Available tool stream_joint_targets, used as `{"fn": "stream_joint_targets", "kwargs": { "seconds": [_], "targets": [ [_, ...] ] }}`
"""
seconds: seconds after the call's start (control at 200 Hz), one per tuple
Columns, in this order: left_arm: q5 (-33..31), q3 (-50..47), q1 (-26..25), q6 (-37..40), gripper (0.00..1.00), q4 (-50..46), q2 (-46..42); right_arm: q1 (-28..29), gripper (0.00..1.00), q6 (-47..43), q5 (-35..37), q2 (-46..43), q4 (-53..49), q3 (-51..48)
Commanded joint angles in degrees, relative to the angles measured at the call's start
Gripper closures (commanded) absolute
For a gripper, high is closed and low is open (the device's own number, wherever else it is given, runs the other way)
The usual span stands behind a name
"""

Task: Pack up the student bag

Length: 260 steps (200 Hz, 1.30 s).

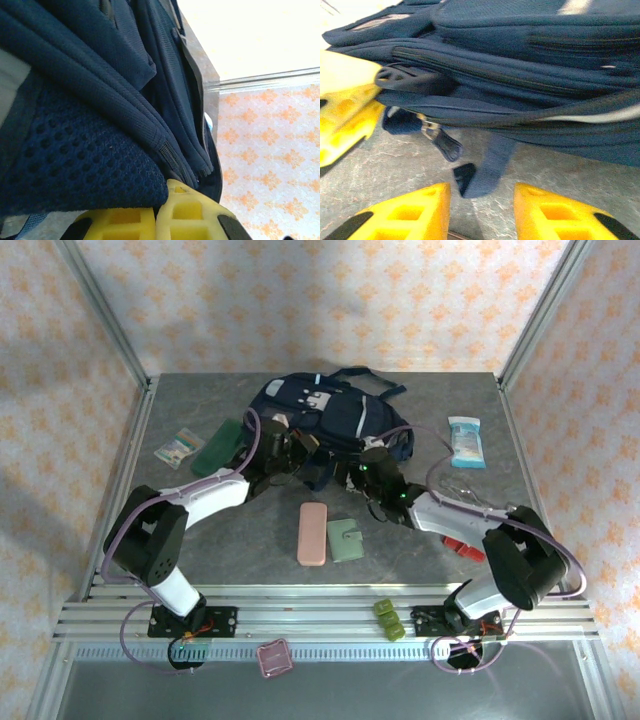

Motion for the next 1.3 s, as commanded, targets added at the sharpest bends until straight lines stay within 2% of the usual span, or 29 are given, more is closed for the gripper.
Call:
{"fn": "stream_joint_targets", "kwargs": {
  "seconds": [0.0,0.225,0.491,0.586,0.641,0.701,0.806,0.956,1.156,1.296],
  "targets": [
    [2.82,4.34,-1.66,-0.55,1.00,5.25,-1.45,0.17,0.60,-1.26,-0.13,2.42,3.78,3.41],
    [2.77,6.14,-2.70,-0.49,1.00,4.51,-1.61,0.17,0.54,-1.75,6.72,6.42,2.71,8.66],
    [2.88,6.72,-2.68,-0.40,1.00,4.30,-2.13,-1.21,0.56,-1.03,14.46,9.98,0.63,11.47],
    [2.86,6.92,-2.75,-0.20,1.00,4.23,-2.34,-1.50,0.64,-2.62,15.18,10.93,1.15,11.77],
    [2.86,7.14,-2.69,-0.09,1.00,4.06,-2.39,-1.50,0.76,-3.23,16.35,11.52,0.74,12.36],
    [2.91,7.42,-2.70,-0.02,1.00,4.03,-2.34,-1.59,0.81,-3.85,17.50,12.22,0.10,13.30],
    [2.46,7.49,-2.71,0.24,1.00,3.78,-2.39,-1.59,0.99,-3.32,18.69,12.46,-1.28,14.47],
    [0.87,6.69,-2.50,1.95,1.00,2.44,-2.71,-2.55,1.00,-0.77,16.73,10.23,-3.80,12.51],
    [-0.57,2.75,-0.91,3.93,1.00,1.43,-3.27,-6.30,1.00,1.11,8.00,3.17,-6.59,3.68],
    [-1.07,0.13,0.25,5.57,1.00,1.05,-3.50,-8.97,1.00,0.78,6.07,0.25,-9.28,-1.80]
  ]
}}
